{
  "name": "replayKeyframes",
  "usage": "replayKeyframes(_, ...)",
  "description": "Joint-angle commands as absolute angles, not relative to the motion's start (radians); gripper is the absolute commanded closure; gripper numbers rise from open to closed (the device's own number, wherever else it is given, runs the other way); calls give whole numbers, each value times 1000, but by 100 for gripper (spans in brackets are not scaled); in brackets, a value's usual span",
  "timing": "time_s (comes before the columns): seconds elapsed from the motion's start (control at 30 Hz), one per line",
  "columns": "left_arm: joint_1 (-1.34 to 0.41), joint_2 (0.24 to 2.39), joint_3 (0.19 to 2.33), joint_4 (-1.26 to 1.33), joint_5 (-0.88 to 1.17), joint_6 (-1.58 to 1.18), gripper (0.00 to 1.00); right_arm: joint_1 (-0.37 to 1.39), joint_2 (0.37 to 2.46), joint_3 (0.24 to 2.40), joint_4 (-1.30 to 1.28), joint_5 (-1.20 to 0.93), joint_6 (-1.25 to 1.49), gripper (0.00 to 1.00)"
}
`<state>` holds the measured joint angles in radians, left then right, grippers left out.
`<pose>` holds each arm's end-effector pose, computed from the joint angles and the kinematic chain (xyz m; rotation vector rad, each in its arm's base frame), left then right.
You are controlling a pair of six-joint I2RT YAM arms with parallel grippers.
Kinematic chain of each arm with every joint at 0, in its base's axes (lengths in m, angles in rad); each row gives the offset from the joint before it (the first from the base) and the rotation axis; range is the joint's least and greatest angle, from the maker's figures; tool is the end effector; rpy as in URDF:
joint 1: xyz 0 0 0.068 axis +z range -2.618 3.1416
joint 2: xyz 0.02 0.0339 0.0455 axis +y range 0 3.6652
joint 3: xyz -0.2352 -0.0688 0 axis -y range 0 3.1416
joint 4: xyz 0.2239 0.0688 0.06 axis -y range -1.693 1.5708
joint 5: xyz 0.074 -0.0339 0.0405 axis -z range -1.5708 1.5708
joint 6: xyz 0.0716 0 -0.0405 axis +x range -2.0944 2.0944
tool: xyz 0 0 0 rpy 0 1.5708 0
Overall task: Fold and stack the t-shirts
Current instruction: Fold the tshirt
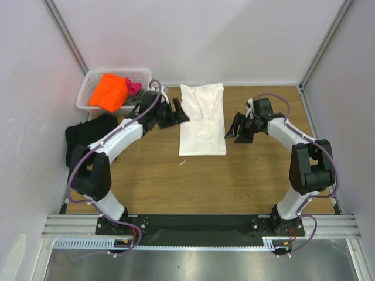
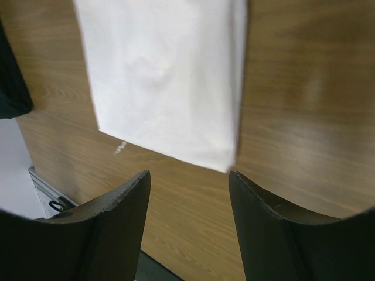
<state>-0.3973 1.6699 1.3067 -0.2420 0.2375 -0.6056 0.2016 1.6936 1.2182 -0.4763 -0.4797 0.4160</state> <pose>0.3549 -0.1672 0.2424 -0.0950 2.2764 -0.8109 0.3413 0.1035 0.1858 0.0751 2.5749 0.8480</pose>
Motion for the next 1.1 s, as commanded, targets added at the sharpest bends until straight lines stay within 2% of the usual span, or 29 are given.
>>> replayKeyframes(0.0, -413, 1651, 1161, -388, 227, -644, 16, 192, 1712, 1149, -486, -535, 422, 38)
replayKeyframes(0.23, -442, 1621, 1022, -301, 247, -704, 21, 195, 1746, 1075, -420, -580, 423, 39)
replayKeyframes(0.6, -456, 1649, 900, -144, 216, -759, 38, 224, 1801, 999, -298, -554, 436, 44)
replayKeyframes(1.0, -469, 1724, 874, -60, 229, -761, 53, 229, 1827, 970, -239, -511, 448, 57)
replayKeyframes(1.07, -469, 1736, 879, -63, 222, -756, 59, 232, 1833, 969, -233, -511, 454, 61)
